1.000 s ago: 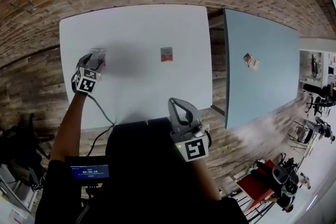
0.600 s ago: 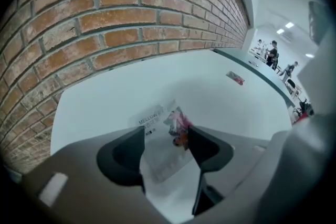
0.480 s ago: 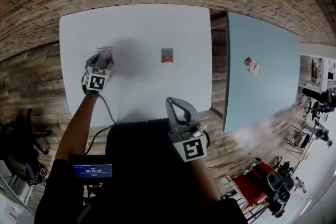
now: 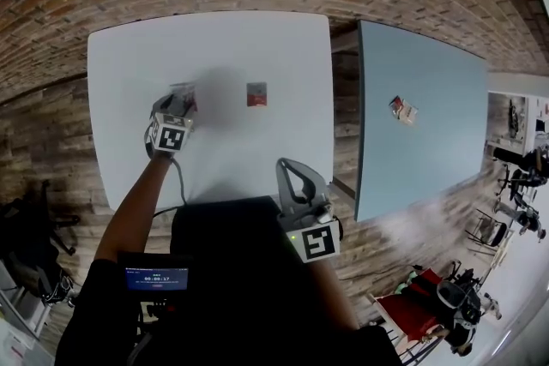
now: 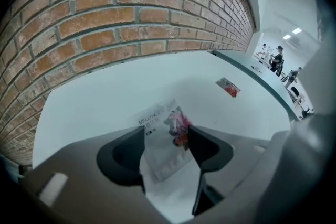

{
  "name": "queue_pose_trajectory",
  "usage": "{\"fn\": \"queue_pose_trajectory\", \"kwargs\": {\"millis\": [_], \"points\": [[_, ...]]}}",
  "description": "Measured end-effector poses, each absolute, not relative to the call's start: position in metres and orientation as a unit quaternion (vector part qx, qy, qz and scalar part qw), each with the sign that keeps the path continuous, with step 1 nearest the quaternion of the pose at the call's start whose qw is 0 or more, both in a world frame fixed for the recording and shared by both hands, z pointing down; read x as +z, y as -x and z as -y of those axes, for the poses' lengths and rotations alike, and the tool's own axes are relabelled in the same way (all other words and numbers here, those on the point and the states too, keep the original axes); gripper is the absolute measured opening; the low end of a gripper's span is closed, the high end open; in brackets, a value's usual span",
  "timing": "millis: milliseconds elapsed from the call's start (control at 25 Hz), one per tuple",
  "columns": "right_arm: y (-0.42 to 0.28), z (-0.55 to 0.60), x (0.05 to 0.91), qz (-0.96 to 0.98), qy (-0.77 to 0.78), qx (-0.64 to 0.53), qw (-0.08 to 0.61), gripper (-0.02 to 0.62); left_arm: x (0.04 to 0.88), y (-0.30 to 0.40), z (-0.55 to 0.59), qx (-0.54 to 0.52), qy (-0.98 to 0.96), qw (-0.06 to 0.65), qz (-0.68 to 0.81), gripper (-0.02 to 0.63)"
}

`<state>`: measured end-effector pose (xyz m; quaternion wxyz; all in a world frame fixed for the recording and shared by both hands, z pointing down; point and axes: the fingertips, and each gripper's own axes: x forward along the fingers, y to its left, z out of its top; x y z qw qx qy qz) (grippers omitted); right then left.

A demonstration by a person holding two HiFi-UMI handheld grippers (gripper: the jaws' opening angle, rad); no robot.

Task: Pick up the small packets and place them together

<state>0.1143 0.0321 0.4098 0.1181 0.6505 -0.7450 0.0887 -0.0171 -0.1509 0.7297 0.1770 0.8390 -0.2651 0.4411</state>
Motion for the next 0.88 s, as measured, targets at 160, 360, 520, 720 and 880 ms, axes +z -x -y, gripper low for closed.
{"fn": "queue_pose_trajectory", "kwargs": {"millis": [160, 360, 520, 720, 880], "points": [[-0.135, -0.039, 0.412, 0.741, -0.656, 0.105, 0.095, 0.003, 0.730, 0.002, 0.141, 0.439, -0.839, 0.179, 0.268, 0.261], [-0.159, -0.048, 0.416, 0.739, -0.659, 0.119, 0.083, 0.003, 0.730, -0.014, 0.135, 0.443, -0.832, 0.181, 0.281, 0.261], [-0.177, -0.058, 0.418, 0.735, -0.662, 0.118, 0.084, 0.003, 0.730, -0.031, 0.132, 0.438, -0.835, 0.181, 0.280, 0.261], [-0.196, -0.071, 0.420, 0.728, -0.669, 0.119, 0.086, 0.003, 0.729, -0.050, 0.129, 0.439, -0.837, 0.175, 0.275, 0.261], [-0.208, -0.079, 0.422, 0.722, -0.676, 0.120, 0.085, 0.003, 0.730, -0.059, 0.126, 0.439, -0.838, 0.175, 0.273, 0.261]]}}
